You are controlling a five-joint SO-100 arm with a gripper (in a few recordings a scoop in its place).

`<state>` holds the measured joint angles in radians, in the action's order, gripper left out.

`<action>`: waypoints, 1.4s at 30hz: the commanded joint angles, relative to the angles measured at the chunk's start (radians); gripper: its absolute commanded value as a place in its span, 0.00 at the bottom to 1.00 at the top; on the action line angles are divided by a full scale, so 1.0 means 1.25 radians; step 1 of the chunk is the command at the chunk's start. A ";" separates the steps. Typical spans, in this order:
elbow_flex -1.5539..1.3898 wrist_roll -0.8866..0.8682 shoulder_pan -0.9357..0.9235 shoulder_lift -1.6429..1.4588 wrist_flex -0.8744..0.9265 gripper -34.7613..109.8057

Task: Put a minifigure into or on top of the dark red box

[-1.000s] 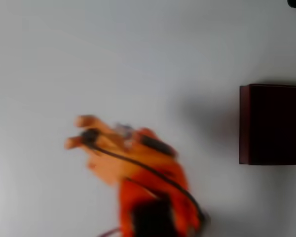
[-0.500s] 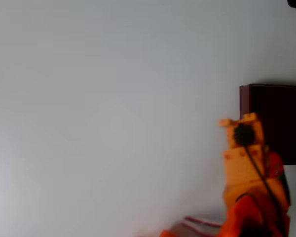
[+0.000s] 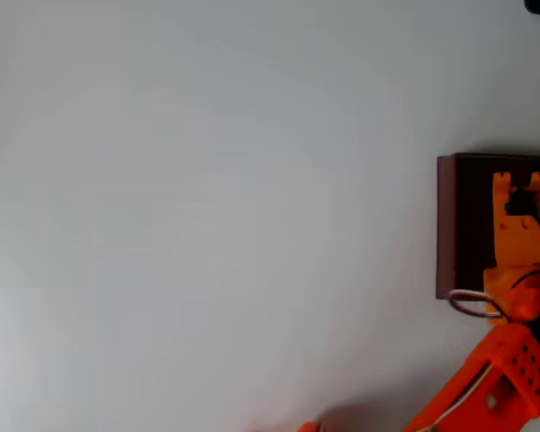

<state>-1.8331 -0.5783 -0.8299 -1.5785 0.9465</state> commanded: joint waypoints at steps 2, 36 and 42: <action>0.028 0.013 0.020 -0.055 0.013 0.34; -0.831 0.469 1.224 -1.465 0.382 0.24; -0.918 0.464 1.312 -1.463 0.341 0.24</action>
<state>-2.9606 -0.0031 0.7609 -3.3932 1.3852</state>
